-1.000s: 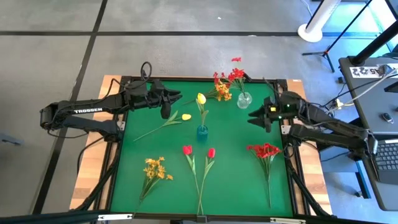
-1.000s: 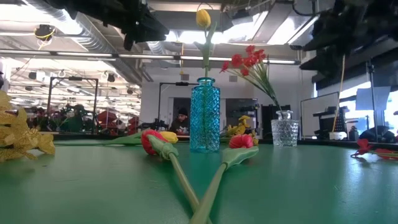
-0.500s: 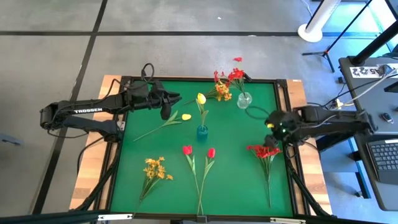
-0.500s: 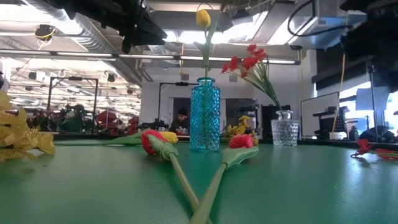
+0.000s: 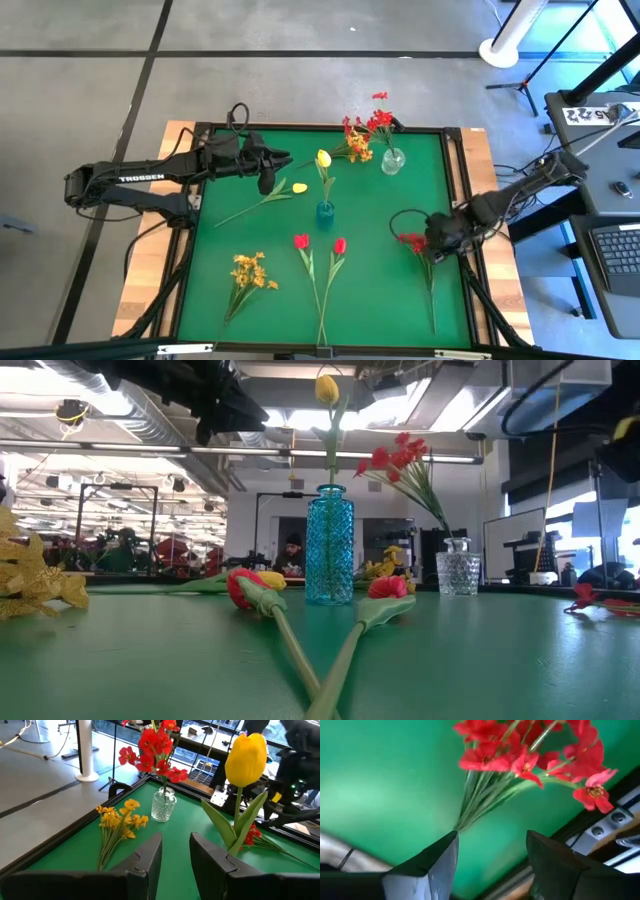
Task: Sort flowers into vase by color
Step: Put the red flower into the transparent vase
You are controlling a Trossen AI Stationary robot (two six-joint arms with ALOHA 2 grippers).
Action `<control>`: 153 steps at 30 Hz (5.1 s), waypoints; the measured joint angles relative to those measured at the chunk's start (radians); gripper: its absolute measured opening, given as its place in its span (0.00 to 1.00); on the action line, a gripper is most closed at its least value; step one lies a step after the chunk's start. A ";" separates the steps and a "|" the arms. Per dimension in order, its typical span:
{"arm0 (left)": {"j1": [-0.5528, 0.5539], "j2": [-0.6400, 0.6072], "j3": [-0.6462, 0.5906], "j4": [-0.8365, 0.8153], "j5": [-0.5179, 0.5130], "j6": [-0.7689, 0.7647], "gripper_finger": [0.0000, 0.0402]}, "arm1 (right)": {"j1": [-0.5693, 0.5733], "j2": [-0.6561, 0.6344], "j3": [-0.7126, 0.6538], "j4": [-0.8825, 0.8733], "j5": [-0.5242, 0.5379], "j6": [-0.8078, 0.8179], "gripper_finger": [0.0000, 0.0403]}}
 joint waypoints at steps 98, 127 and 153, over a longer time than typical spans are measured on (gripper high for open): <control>0.000 0.000 0.000 -0.095 -0.048 -0.007 0.24 | -0.442 0.016 0.076 1.314 1.098 -1.880 0.00; -0.004 0.000 0.000 -0.095 -0.082 -0.034 0.24 | -0.947 -0.313 -0.303 1.439 0.607 -1.719 0.00; -0.004 0.000 0.000 -0.096 -0.083 -0.037 0.24 | -0.986 -0.357 -0.360 1.363 0.666 -1.678 0.60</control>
